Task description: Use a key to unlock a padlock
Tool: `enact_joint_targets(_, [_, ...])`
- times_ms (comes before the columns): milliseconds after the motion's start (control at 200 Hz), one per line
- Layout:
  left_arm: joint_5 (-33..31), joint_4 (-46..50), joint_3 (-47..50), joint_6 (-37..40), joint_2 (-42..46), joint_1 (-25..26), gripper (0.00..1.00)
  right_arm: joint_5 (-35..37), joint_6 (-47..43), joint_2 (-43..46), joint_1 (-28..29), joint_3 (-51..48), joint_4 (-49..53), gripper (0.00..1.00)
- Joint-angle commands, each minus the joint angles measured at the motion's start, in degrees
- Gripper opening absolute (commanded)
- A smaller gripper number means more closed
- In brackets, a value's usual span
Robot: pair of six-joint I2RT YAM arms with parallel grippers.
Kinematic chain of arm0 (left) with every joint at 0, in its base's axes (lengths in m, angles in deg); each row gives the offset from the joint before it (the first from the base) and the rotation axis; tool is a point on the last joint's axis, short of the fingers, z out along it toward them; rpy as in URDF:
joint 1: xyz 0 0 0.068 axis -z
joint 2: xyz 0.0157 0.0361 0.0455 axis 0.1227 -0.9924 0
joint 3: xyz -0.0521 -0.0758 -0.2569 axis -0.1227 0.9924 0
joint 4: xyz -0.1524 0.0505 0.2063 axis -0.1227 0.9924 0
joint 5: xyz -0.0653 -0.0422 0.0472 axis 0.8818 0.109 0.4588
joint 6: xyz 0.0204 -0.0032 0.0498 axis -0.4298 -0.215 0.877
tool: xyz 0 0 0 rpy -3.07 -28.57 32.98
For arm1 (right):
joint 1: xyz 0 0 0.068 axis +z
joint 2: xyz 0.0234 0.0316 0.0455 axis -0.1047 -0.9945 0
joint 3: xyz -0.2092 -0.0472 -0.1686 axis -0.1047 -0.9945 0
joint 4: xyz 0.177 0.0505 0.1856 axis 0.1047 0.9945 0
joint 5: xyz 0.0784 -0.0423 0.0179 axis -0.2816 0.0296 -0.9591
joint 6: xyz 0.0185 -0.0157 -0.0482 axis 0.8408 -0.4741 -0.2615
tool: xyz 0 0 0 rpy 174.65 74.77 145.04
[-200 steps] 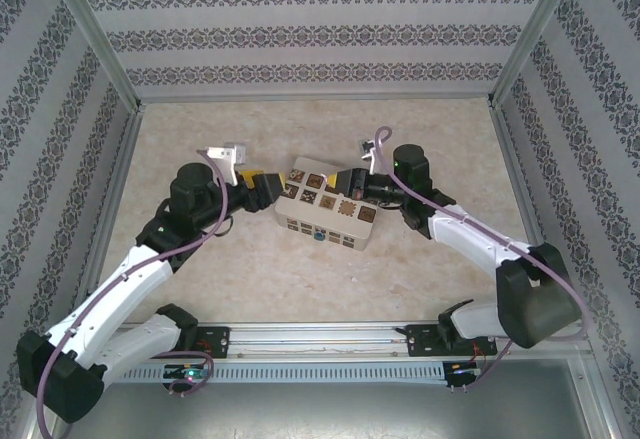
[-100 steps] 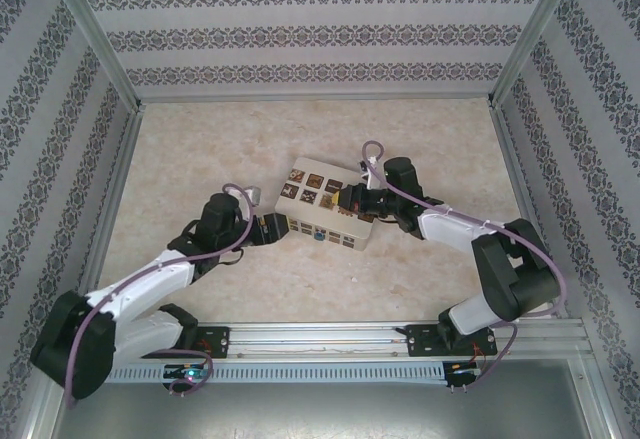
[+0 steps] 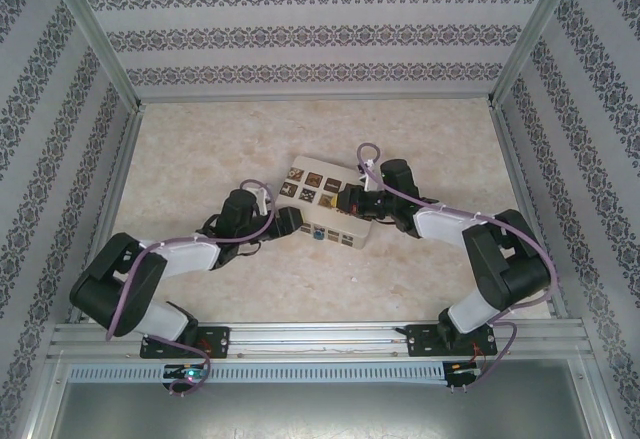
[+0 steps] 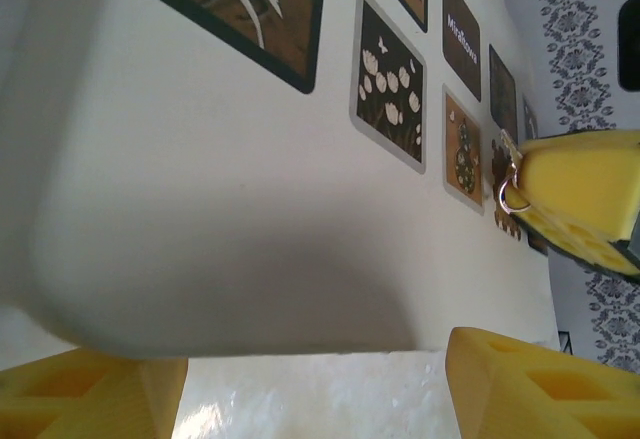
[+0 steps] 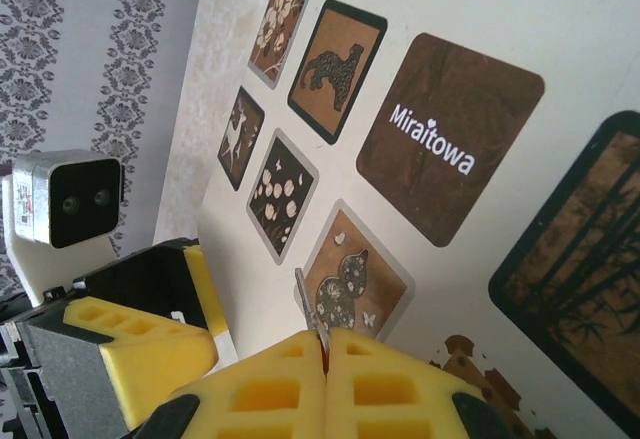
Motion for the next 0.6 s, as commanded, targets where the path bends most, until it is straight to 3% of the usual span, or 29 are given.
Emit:
enact_joint_targets(0, [-0.8, -5.1, -3.1, 0.1, -1.8, -0.1, 0.69, 1.5, -1.3, -3.2, 0.5, 0.9, 1.5, 0.0])
enact_joint_targets(320, [-0.4, -1.2, -8.0, 4.0, -4.2, -4.1, 0.69, 2.6, -0.4, -7.8, 2.1, 5.2, 0.7, 0.0])
enact_joint_targets(595, [-1.0, 4.7, -5.4, 9.8, 1.6, -4.4, 0.7, 3.4, -0.6, -8.5, 2.1, 6.7, 0.8, 0.0])
